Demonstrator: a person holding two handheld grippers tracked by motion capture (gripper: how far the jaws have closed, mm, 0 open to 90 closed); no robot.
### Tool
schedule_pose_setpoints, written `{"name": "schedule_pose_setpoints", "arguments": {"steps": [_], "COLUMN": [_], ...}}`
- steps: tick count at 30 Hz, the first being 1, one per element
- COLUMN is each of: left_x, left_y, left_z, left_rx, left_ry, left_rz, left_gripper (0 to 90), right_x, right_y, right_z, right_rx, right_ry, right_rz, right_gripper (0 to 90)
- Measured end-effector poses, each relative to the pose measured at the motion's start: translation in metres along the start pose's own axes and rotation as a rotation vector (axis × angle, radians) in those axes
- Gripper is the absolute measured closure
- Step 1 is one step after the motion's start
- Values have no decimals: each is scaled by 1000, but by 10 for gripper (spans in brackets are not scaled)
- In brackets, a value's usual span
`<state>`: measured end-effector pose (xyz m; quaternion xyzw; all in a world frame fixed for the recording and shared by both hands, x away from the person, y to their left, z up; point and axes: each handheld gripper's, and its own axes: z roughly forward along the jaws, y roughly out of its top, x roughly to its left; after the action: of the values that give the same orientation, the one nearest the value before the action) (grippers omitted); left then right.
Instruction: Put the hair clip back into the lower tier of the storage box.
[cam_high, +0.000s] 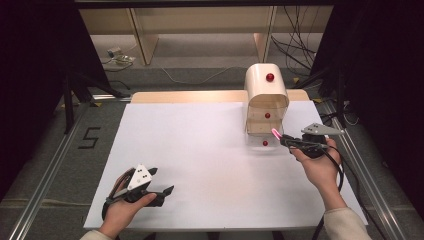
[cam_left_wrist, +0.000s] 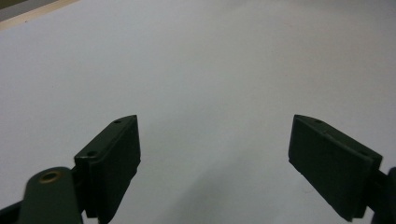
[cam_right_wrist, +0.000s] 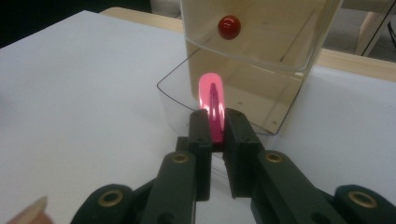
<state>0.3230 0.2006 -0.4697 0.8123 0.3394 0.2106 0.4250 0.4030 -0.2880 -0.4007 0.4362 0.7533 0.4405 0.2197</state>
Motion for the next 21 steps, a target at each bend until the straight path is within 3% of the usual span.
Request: {"name": "schedule_pose_setpoints", "arguments": {"steps": [21], "left_x": [0], "left_y": [0], "left_z": [0], "left_rx": [-1], "left_ry": [1], "left_rz": [-1], "left_gripper": [167], "right_x": [0], "right_y": [10], "right_z": [12], "right_rx": [14], "right_ry": [-9], "right_rz": [-17], "right_gripper": [828]}}
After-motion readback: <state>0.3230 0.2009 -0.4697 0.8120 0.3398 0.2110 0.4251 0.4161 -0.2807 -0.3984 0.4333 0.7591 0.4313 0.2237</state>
